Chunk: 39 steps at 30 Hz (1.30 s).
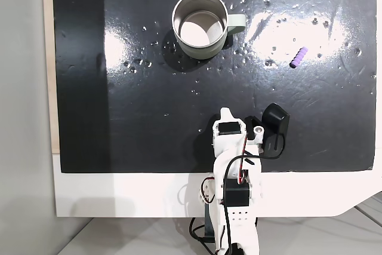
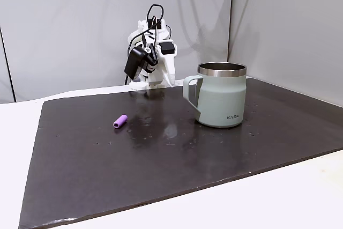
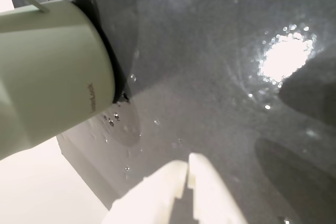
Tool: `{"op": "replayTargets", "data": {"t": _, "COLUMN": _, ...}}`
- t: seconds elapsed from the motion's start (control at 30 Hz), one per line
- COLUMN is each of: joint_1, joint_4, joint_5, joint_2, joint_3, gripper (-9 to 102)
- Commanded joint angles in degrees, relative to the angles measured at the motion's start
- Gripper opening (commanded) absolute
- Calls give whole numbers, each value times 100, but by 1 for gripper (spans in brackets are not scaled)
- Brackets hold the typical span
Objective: Grasp a pengrip and put it in the cup.
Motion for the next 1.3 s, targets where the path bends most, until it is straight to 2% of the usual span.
{"op": "replayTargets", "data": {"t": 0.0, "joint_1": -325, "joint_4": -193, "joint_5": -220, "joint_2": 26, "joint_3": -26, "gripper": 0}}
{"op": "replayTargets", "data": {"t": 0.5, "joint_1": -132, "joint_4": -193, "joint_5": -237, "joint_2": 26, "joint_3": -44, "gripper": 0}}
{"op": "replayTargets", "data": {"t": 0.6, "joint_1": 308, "joint_4": -246, "joint_5": -967, "joint_2": 35, "joint_3": -343, "gripper": 0}}
{"op": "replayTargets", "data": {"t": 0.67, "joint_1": 457, "joint_4": -290, "joint_5": -1925, "joint_2": 35, "joint_3": -598, "gripper": 0}}
{"op": "replayTargets", "data": {"t": 0.83, "joint_1": 1248, "joint_4": 817, "joint_5": -2830, "joint_2": 35, "joint_3": -1872, "gripper": 0}}
{"op": "replayTargets", "data": {"t": 0.93, "joint_1": 1371, "joint_4": 1055, "joint_5": -3516, "joint_2": -26, "joint_3": -2312, "gripper": 0}}
{"op": "replayTargets", "data": {"t": 1.17, "joint_1": 1696, "joint_4": 1433, "joint_5": -4271, "joint_2": -2373, "joint_3": -4412, "gripper": 0}}
{"op": "replayTargets", "data": {"t": 1.27, "joint_1": 1828, "joint_4": 1512, "joint_5": -4711, "joint_2": -2716, "joint_3": -4746, "gripper": 0}}
